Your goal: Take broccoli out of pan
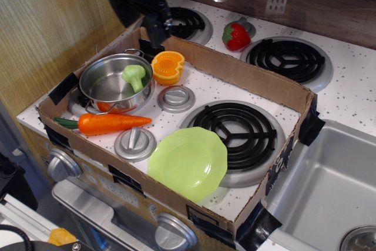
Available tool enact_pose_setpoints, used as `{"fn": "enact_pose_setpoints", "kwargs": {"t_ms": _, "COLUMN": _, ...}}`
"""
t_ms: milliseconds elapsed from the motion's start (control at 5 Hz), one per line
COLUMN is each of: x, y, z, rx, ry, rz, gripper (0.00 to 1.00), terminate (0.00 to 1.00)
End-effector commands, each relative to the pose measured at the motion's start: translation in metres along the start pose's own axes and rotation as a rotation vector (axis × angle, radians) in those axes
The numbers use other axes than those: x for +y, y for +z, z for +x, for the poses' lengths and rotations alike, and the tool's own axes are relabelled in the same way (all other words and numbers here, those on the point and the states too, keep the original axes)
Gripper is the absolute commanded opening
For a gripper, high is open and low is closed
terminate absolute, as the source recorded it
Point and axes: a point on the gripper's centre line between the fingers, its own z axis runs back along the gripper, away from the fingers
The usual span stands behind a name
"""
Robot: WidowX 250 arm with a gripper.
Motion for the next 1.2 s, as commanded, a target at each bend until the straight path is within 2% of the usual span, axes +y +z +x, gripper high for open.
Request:
{"fn": "enact_pose_setpoints", "kwargs": {"t_ms": 0, "x": 0.02, "y": -0.006, "z": -0.019, "rx": -0.01, "ry": 0.0, "rz": 0.051, "gripper": 1.0, "terminate": 0.0}}
{"fn": "enact_pose_setpoints", "kwargs": {"t_ms": 400, "x": 0.021, "y": -0.021, "z": -0.028, "rx": 0.023, "ry": -0.005, "rz": 0.013, "gripper": 1.0, "terminate": 0.0}}
{"fn": "enact_pose_setpoints", "kwargs": {"t_ms": 1000, "x": 0.015, "y": -0.044, "z": -0.03, "rx": 0.002, "ry": 0.002, "rz": -0.023, "gripper": 1.0, "terminate": 0.0}}
